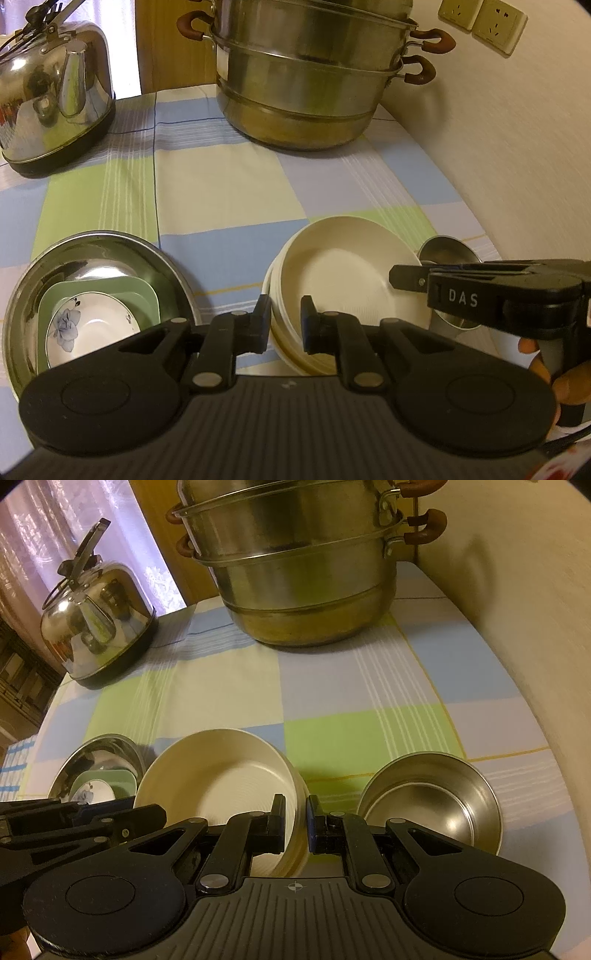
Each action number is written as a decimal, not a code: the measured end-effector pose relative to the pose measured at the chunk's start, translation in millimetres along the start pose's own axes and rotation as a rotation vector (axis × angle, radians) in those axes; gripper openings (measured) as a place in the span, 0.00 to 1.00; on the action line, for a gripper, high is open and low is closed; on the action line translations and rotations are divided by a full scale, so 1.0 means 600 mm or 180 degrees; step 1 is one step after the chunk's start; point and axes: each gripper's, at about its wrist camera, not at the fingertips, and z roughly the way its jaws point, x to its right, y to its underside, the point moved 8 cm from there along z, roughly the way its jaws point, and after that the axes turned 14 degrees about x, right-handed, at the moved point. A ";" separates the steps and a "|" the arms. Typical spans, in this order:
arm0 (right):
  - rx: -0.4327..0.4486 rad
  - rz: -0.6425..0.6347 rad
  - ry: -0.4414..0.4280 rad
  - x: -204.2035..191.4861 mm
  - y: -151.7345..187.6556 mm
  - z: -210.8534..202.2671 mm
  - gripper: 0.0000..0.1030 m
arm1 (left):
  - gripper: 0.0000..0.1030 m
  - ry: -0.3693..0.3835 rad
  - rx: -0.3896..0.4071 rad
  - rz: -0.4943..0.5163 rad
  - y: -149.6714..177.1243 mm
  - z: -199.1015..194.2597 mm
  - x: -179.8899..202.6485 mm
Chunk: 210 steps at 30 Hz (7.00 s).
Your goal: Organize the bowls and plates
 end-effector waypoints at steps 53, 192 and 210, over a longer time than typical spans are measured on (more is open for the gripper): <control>-0.0390 0.0624 -0.0123 0.025 -0.028 0.008 0.10 | 0.11 0.0287 -0.0008 0.0181 -0.039 0.017 -0.004; 0.0377 0.0564 0.0337 0.221 0.139 -0.246 0.64 | 0.45 0.0137 0.0097 0.0364 0.103 -0.063 0.261; 0.0528 0.0424 0.0001 0.259 0.058 -0.115 0.27 | 0.26 -0.0172 0.0157 0.0404 0.061 0.046 0.270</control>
